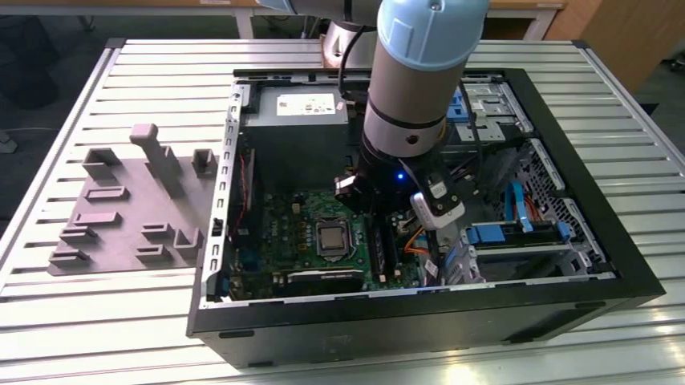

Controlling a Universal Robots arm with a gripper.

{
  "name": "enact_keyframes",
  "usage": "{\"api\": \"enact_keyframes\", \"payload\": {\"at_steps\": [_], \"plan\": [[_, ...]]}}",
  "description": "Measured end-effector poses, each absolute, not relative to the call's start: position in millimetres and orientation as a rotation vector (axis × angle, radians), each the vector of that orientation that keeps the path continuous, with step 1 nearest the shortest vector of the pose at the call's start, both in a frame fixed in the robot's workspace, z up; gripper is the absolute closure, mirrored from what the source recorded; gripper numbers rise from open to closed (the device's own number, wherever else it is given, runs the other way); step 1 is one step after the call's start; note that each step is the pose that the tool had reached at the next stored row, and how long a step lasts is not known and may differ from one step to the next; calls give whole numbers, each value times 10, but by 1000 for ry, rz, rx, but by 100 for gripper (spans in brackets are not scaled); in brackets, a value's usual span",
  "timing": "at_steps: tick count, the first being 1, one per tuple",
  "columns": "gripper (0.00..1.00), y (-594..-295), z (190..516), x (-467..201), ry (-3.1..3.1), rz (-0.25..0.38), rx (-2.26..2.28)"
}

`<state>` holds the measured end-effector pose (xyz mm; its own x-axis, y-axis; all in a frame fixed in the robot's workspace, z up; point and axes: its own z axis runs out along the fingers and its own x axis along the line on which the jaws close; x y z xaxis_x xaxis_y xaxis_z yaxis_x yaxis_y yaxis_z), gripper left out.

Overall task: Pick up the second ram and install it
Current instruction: 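Press down the second ram until it locks into place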

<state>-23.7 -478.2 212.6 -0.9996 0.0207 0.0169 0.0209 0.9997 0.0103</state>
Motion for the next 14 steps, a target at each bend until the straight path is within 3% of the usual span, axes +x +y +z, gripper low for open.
{"api": "enact_keyframes", "payload": {"at_steps": [14], "plan": [[86,-4782,2097,-236,-3125,-18,-32]]}}
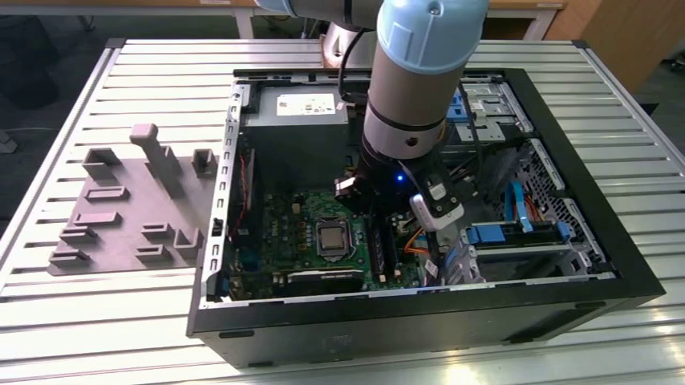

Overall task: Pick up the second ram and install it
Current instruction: 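Press down the second ram until it locks into place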

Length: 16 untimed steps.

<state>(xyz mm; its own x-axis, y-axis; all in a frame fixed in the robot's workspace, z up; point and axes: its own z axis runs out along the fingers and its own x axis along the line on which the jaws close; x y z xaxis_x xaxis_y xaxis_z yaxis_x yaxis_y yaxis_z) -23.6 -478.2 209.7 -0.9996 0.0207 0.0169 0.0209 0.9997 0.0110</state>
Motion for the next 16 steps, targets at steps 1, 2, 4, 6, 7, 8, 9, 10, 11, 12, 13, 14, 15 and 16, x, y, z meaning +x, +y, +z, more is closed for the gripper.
{"api": "enact_keyframes", "payload": {"at_steps": [1,2,4,6,7,8,9,10,11,12,13,14,15,16], "plan": [[86,-4782,2097,-236,-3125,-18,-32],[86,-4782,2097,-236,-3125,-18,-32],[86,-4782,2097,-236,-3124,-18,-32],[85,-4782,2097,-237,-3124,-18,-33],[85,-4782,2097,-237,-3125,-18,-33],[79,-4782,2097,-236,-3125,-18,-32],[79,-4782,2096,-236,-3125,-18,-32],[79,-4782,2097,-236,-3125,-18,-32],[79,-4782,2096,-236,-3125,-18,-32],[79,-4782,2096,-237,-3125,-18,-33],[79,-4782,2097,-236,-3125,-18,-32],[79,-4782,2099,-236,-3125,-18,-32],[79,-4782,2107,-236,-3125,-18,-32],[79,-4782,2117,-236,-3125,-18,-32]]}}
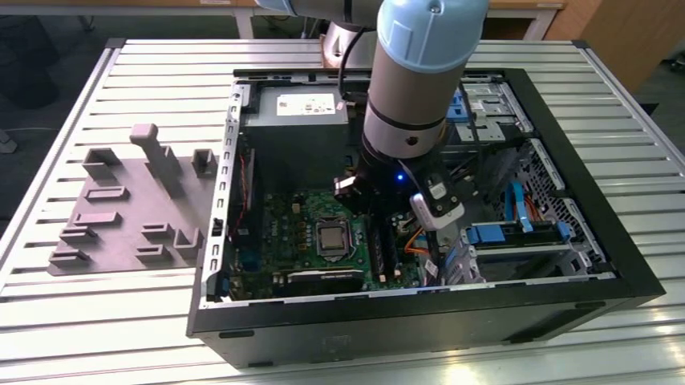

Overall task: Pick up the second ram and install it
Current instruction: 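Press down the second ram until it locks into place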

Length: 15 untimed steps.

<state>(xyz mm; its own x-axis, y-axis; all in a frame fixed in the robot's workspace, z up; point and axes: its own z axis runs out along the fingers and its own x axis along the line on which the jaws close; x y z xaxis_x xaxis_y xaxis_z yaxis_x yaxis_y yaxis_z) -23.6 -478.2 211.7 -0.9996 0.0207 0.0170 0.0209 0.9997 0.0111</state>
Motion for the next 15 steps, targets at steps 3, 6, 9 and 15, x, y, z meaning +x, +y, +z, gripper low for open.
{"api": "enact_keyframes", "payload": {"at_steps": [3,6,9,15], "plan": [[79,-4782,2170,-237,-3125,-18,-33],[79,-4782,2245,-237,-3125,-18,-33],[79,-4782,2325,-236,-3124,-17,-32],[89,-4782,2341,-236,-3124,-17,-32]]}}
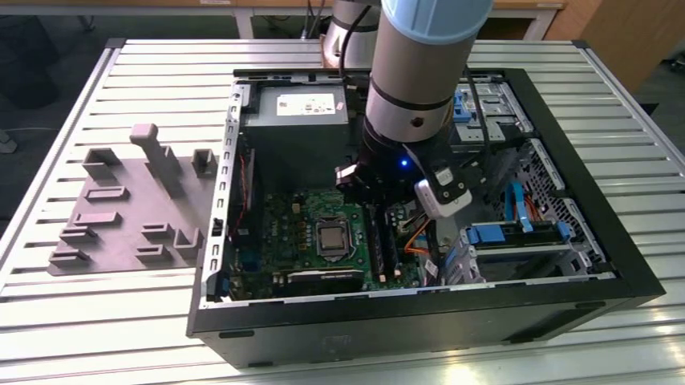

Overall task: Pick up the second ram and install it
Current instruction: 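Press down the second ram until it locks into place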

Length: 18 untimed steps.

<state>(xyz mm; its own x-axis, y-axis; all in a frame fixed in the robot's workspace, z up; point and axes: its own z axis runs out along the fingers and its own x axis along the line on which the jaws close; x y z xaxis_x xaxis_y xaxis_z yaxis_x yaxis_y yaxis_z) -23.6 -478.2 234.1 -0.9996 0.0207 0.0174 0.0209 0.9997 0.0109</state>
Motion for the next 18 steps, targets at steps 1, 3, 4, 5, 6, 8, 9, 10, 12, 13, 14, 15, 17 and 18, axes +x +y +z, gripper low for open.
{"api": "enact_keyframes", "payload": {"at_steps": [1,3,4,5,6,8,9,10,12,13,14,15,17,18], "plan": [[89,-4782,2341,-236,-3124,-17,-32],[89,-4782,2341,-237,-3124,-17,-33],[89,-4782,2338,-236,-3124,-17,-32],[89,-4782,2329,-237,-3124,-17,-33],[89,-4782,2314,-236,-3124,-17,-32],[89,-4782,2281,-236,-3124,-17,-32],[89,-4782,2267,-236,-3124,-17,-32],[89,-4782,2257,-236,-3124,-17,-32],[89,-4782,2241,-236,-3124,-17,-32],[89,-4782,2232,-236,-3124,-17,-32],[89,-4782,2223,-236,-3124,-17,-32],[89,-4782,2213,-236,-3124,-17,-33],[89,-4784,2198,-237,-3124,-16,-33],[89,-4784,2190,-237,-3124,-15,-33]]}}
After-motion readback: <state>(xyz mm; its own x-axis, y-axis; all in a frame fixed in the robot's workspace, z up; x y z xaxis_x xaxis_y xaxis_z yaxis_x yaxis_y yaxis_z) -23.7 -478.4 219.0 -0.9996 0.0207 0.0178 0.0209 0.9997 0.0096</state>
